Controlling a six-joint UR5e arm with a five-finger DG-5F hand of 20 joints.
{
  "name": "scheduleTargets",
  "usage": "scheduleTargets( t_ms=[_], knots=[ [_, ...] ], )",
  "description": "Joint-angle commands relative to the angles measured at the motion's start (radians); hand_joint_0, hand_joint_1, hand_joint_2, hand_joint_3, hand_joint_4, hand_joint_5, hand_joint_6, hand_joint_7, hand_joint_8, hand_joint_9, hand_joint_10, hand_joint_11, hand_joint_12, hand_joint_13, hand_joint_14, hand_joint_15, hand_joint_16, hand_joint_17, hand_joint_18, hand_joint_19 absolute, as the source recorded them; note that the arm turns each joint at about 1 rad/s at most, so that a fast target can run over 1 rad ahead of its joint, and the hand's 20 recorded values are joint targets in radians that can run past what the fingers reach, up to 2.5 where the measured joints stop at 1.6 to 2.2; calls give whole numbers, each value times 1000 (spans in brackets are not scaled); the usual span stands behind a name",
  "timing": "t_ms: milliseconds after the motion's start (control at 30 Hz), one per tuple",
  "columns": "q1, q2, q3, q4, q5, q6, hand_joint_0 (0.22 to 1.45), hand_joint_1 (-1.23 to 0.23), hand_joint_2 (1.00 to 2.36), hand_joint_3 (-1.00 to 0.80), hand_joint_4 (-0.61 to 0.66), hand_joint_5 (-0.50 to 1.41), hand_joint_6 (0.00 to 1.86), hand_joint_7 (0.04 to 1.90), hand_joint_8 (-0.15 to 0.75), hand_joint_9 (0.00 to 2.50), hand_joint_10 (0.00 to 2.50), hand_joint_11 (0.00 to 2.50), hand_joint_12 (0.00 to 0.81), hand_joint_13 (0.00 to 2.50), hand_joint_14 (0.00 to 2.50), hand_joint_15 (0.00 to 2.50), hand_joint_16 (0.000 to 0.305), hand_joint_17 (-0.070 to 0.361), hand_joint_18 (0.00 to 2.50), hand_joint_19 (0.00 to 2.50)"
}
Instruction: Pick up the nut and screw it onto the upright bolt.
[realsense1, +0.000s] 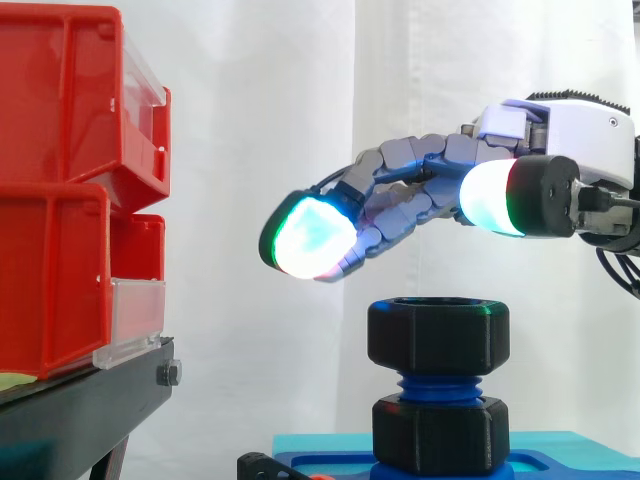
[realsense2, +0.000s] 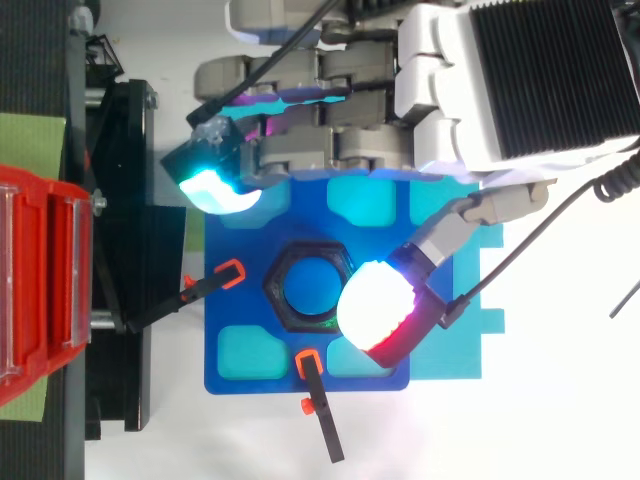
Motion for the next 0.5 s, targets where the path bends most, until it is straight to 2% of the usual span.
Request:
scheduleTargets(
  t_ms=[0,200,300,333,467],
  knots=[
    [6,-1,0,0,0,0,456,-139,1000,-500,120,-201,501,604,178,287,0,0,324,22,0,0,43,97,0,0],
    [28,0,0,-4,8,2,442,-31,1000,-500,147,-190,501,611,168,117,0,0,334,0,0,0,47,106,0,0],
    [39,0,0,-27,14,3,444,-10,1000,-500,188,-165,501,634,168,117,0,0,333,0,0,0,48,107,0,0],
    [49,0,0,-64,16,6,445,-4,1000,-500,205,-148,501,657,175,152,0,0,331,0,0,0,47,106,0,0],
    [57,0,0,-79,19,8,453,-6,1000,-500,228,-121,502,735,181,214,0,0,323,0,0,0,45,101,0,0]
  ],
)
